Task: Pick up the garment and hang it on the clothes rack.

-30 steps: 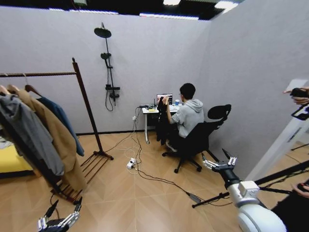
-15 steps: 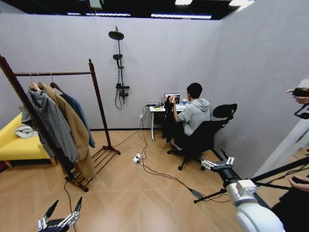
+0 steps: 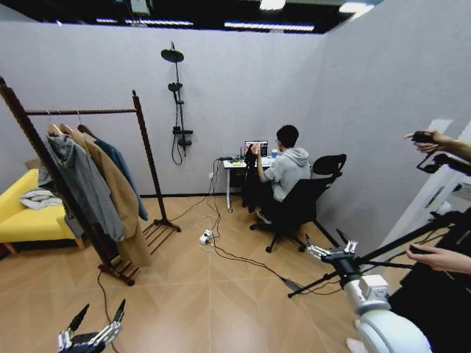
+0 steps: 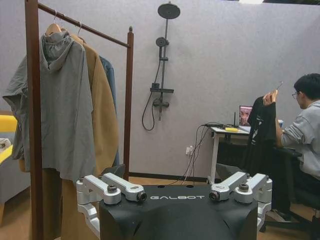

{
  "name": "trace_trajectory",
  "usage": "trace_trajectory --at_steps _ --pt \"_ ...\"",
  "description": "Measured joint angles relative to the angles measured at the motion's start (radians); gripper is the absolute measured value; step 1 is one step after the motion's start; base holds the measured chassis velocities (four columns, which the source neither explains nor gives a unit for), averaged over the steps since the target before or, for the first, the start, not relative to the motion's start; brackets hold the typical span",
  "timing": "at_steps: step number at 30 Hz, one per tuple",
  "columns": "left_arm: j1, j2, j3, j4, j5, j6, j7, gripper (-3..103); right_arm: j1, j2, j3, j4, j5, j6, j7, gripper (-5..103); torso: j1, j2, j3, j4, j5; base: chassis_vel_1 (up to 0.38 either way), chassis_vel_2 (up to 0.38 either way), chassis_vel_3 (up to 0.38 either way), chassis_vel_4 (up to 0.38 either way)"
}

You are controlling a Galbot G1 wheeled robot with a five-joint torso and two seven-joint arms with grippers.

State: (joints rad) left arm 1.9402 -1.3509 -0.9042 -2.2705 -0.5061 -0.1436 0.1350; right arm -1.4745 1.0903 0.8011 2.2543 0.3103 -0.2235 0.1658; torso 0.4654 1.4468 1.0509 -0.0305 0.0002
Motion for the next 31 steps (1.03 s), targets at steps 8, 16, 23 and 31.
trace_trajectory --at_steps 8,16,23,31 --pt "0.0 0.0 0.0 0.0 0.0 0.0 0.0 100 -0.031 0.132 -0.017 -0.043 -0.002 0.036 -0.024 100 0.0 0.0 0.0 0.0001 -0.0003 0.051 -0.061 -0.06 0.041" --pt "0.0 0.0 0.0 0.0 0.0 0.0 0.0 100 -0.094 0.209 -0.018 -0.204 -0.08 0.261 -0.186 100 0.0 0.0 0.0 0.0 -0.0002 0.0 0.0 0.0 0.0" --pt "0.0 0.0 0.0 0.0 0.0 0.0 0.0 100 -0.064 0.211 -0.02 -0.284 -0.097 0.311 -0.192 100 0.0 0.0 0.0 0.0 -0.0002 0.0 0.0 0.0 0.0" --pt "0.0 0.0 0.0 0.0 0.0 0.0 0.0 100 -0.061 0.209 -0.02 -0.285 -0.098 0.311 -0.188 100 0.0 0.0 0.0 0.0 -0.0002 0.0 0.0 0.0 0.0"
